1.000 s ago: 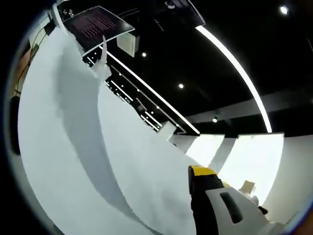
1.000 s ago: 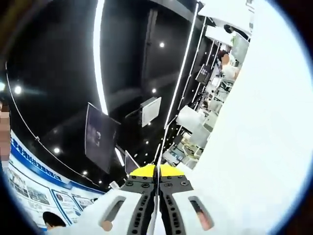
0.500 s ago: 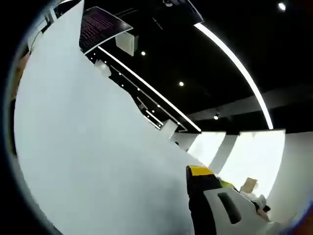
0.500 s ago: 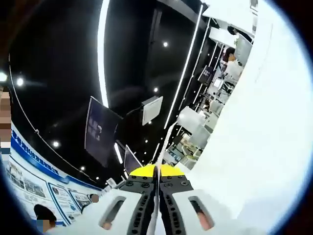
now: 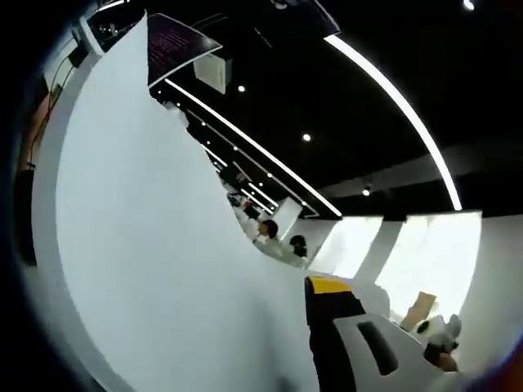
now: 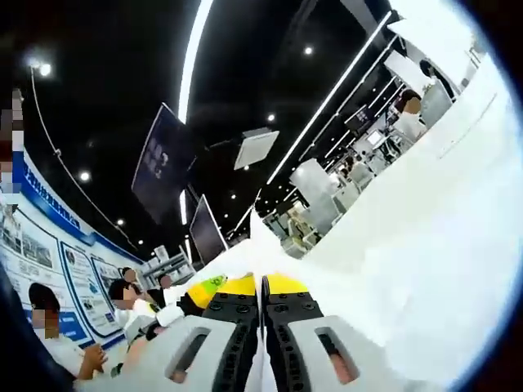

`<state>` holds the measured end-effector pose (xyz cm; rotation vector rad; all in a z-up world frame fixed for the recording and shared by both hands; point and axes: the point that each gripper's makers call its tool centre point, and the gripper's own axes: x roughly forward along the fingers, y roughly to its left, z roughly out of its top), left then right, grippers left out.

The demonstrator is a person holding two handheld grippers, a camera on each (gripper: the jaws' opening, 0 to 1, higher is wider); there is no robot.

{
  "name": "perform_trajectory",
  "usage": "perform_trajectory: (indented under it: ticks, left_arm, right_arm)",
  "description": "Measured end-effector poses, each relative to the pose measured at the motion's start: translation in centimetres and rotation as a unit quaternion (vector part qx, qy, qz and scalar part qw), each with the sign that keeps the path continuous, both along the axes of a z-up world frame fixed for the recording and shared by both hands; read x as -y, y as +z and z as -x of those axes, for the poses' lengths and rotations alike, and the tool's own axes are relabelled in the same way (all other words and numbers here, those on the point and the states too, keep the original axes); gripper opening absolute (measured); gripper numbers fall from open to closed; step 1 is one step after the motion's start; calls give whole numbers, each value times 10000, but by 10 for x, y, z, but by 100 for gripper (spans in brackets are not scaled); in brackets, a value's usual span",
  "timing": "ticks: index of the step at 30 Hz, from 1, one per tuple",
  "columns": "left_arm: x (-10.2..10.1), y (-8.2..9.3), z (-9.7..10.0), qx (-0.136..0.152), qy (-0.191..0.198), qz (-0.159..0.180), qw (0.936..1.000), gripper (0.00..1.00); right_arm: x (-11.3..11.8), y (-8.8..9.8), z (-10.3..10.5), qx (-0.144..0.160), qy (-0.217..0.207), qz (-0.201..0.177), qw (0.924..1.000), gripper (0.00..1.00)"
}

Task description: Organize the stack of printing papers by aligning and flattening the scattered papers on the table

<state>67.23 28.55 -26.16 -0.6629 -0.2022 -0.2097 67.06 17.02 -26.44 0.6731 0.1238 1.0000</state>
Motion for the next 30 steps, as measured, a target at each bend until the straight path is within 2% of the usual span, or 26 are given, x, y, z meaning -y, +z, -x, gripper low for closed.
perform_trajectory:
  ticks: [2,9,12,15,19,21,24,25,29,30]
  left_arm:
    - [0,0,1,-6,23,-14,10000,25]
    - [0,0,1,-26,66,-103,9999,19]
    - [-2,-1,1,4,221,-361,9991,14]
    - [-4,0,3,46,282,-395,9988,11]
    - [-13,6,8,238,360,-156,9989,7]
    - [-13,7,8,248,366,-125,9989,6]
    - [-13,7,8,245,372,-137,9989,6]
    - [-10,6,8,213,395,-266,9986,6]
    - [-12,8,10,261,437,-249,9984,6]
    - [-13,8,11,278,447,-238,9983,6]
  right_arm:
    - [1,-3,0,-82,74,16,9999,0]
    - [2,-5,2,-28,114,95,9999,0]
    - [0,-4,7,68,183,100,9998,0]
    - [-2,-4,10,158,218,184,9995,0]
    - [-5,-4,12,255,241,328,9988,0]
    - [-8,-6,14,327,303,479,9979,3]
    - [-9,-7,14,332,300,493,9978,7]
    - [-8,-7,14,400,283,582,9971,10]
    - [-7,-6,16,238,434,582,9971,32]
    - [-4,-4,15,246,383,585,9972,35]
